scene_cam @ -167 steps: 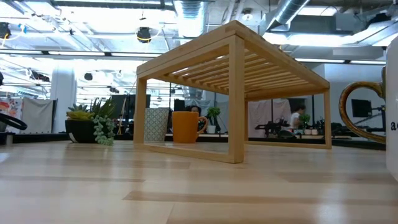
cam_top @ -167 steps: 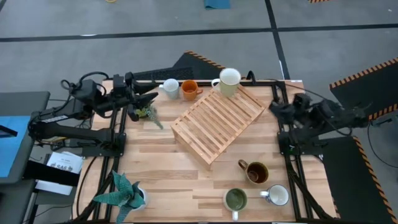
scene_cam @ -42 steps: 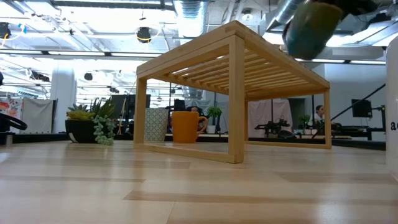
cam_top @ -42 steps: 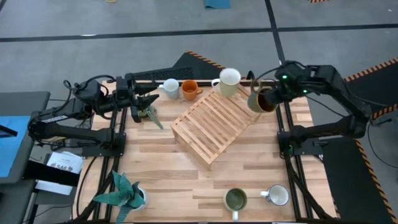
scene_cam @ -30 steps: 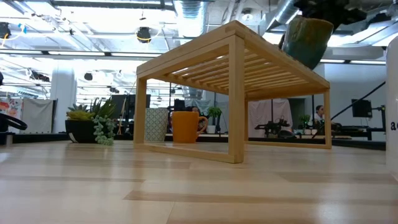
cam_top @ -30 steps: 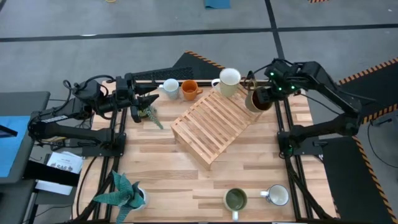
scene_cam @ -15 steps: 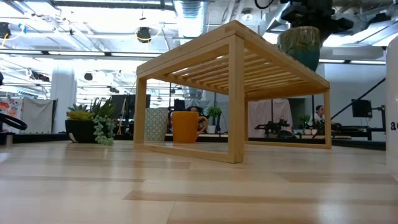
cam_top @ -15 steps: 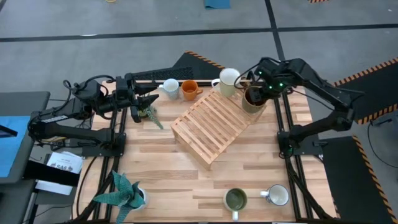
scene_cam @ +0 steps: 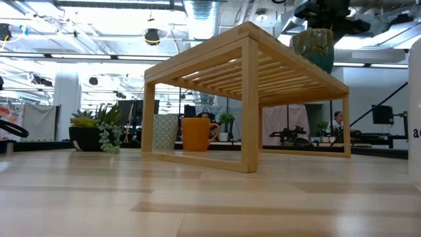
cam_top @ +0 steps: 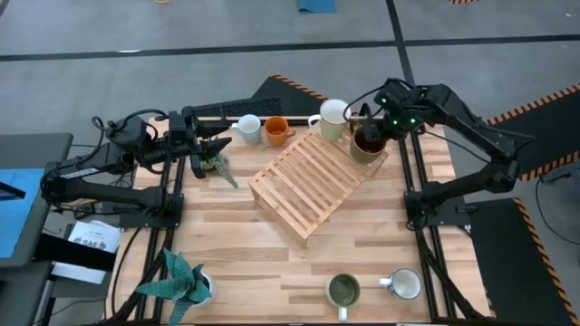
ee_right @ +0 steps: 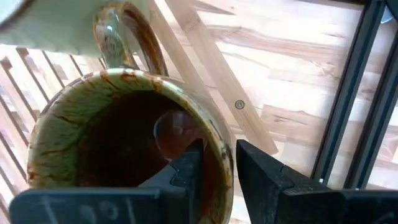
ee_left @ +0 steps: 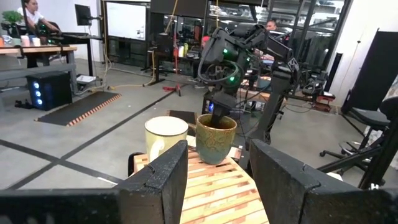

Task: Place coffee mugs
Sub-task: Put the green mug on the shelf, then put the light blue patterned mug on the shelf

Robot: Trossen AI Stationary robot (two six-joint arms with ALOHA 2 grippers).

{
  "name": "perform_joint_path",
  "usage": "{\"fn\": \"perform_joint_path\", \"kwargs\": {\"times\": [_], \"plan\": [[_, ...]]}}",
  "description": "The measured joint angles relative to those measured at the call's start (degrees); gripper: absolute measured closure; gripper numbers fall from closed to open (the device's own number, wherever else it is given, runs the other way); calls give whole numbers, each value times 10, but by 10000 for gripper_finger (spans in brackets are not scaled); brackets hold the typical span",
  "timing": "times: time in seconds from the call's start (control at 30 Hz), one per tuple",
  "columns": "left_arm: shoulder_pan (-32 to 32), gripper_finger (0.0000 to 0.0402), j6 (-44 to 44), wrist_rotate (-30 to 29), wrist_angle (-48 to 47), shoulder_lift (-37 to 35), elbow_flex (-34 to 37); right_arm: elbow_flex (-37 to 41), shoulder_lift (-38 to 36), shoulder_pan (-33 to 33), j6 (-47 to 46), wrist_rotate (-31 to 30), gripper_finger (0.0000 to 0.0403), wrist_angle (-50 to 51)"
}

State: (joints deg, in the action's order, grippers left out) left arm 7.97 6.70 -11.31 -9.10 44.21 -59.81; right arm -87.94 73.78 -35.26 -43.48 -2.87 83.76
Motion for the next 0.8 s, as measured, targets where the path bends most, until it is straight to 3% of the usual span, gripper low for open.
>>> {"fn": "perform_joint_path", "kwargs": {"times": [0.4,0.8], "plan": [[0,244,0,0,0,0,0,-32,0,-48,44,1,279,25],[0,244,0,0,0,0,0,-82,0,-50,69,1,279,-6]]}}
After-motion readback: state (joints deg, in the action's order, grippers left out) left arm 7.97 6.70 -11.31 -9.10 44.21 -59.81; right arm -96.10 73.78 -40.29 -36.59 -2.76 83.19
